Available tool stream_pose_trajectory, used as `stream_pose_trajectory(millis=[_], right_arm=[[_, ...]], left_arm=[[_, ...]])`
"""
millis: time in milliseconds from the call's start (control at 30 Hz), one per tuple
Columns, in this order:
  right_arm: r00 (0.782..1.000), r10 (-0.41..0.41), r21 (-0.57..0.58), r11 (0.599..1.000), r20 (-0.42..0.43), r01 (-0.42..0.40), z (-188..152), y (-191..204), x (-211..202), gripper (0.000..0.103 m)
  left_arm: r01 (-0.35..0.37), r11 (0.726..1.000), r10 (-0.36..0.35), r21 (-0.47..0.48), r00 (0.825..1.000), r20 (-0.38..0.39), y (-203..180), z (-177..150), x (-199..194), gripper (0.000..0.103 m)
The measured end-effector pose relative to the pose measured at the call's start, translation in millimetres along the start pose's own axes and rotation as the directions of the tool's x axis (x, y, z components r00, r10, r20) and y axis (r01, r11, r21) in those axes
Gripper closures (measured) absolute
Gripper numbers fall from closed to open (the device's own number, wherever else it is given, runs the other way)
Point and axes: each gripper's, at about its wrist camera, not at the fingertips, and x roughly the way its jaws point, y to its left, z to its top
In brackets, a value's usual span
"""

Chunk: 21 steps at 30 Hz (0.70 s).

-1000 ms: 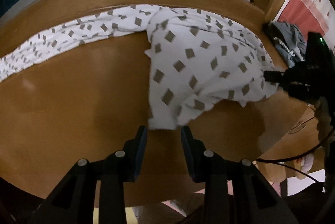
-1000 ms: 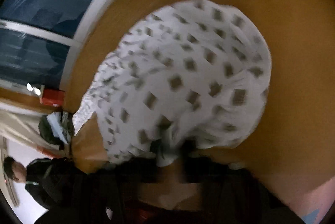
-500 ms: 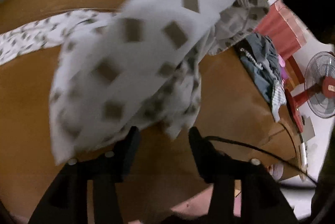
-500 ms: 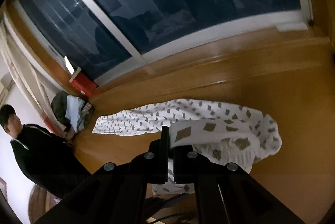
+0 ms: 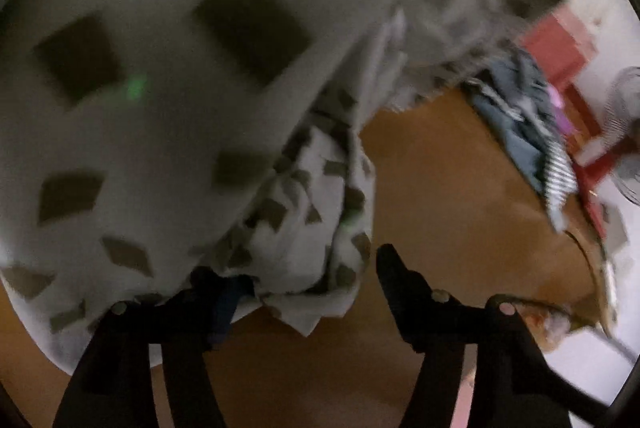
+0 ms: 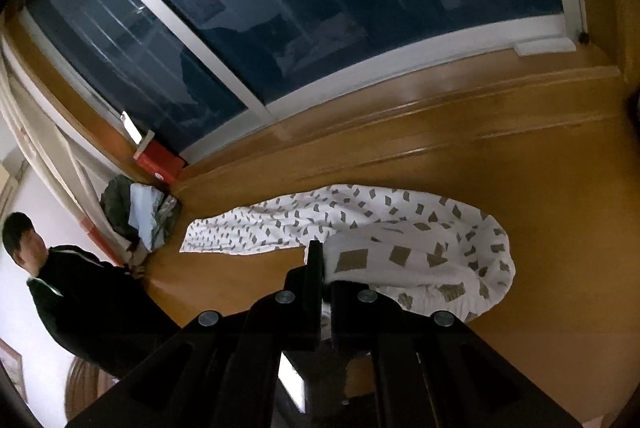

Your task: Fold clothes

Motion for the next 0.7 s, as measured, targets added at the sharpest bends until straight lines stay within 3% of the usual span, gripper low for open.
stream_pose_trajectory(millis=[167, 233, 367, 500, 567, 700], right_arm=[[0.997, -0.072, -0.042, 0.997, -0.017, 0.071, 3.9, -6.2, -6.8, 0.099], [0.996, -0.087, -0.051, 0.995, -0.010, 0.087, 1.9, -11.2, -9.8, 0.099], [0.997, -0.077, -0.020, 0.997, -0.003, 0.076, -5.2, -29.0, -12.5, 0.099], [0.999, -0.048, -0.025, 0.999, -0.010, 0.047, -12.6, -25.0, -19.1, 0.099], [0.999, -0.042, -0.041, 0.998, -0.010, 0.041, -13.9, -17.5, -22.4, 0.099], [0.999, -0.045, -0.087, 0.995, -0.010, 0.044, -18.5, -1.7, -23.1, 0.099]], left_arm=[[0.192, 0.981, -0.190, 0.026, 0.979, -0.070, 19.8, -35.1, -39.4, 0.040], [0.199, 0.980, -0.197, 0.025, 0.978, -0.073, 32.4, -51.2, -56.6, 0.040], [0.156, 0.986, -0.159, -0.055, 0.985, -0.062, 55.1, -61.4, -62.8, 0.040], [0.146, 0.983, -0.153, -0.110, 0.986, -0.062, 34.9, -39.8, -42.2, 0.040], [0.102, 0.989, -0.108, -0.105, 0.992, -0.058, 12.7, -20.9, -24.7, 0.040], [-0.085, 0.991, 0.078, -0.108, 0.994, -0.072, -14.3, 13.9, 9.3, 0.040]])
